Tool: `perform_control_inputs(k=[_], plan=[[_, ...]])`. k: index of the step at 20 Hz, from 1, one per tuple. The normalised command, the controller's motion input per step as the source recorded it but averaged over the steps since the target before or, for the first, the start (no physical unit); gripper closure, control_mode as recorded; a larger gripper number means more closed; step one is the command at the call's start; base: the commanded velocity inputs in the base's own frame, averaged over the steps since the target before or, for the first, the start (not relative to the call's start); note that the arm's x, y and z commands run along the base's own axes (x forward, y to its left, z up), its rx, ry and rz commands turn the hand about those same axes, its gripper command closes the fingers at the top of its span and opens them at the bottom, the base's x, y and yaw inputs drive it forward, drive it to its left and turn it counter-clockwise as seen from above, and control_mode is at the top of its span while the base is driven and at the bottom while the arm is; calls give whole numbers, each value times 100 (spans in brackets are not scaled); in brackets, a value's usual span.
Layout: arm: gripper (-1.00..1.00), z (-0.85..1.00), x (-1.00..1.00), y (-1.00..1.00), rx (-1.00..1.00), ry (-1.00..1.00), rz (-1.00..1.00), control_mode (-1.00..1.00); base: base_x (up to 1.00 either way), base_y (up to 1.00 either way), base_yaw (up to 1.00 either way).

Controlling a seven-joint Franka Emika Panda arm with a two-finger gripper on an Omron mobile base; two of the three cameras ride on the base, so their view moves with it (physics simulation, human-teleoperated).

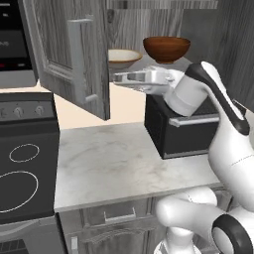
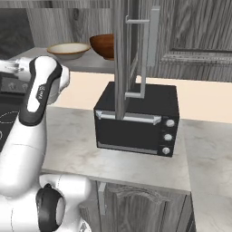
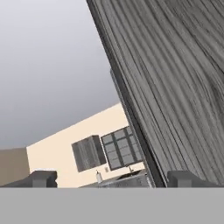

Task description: Move the bowls from the cabinet to the plates on the dining table.

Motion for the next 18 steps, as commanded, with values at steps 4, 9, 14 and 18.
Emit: perform_control_inputs(k=[4,9,14,18], plan=[[-100,-15,13,58,-2,0,27,-100,0,0,0],[-100,-16,1,69,-6,0,24,-100,0,0,0],[-100,-11,-15,63,-8,-3,17,-100,0,0,0],[-100,0,-18,45,-5,-11,6,-100,0,0,0]])
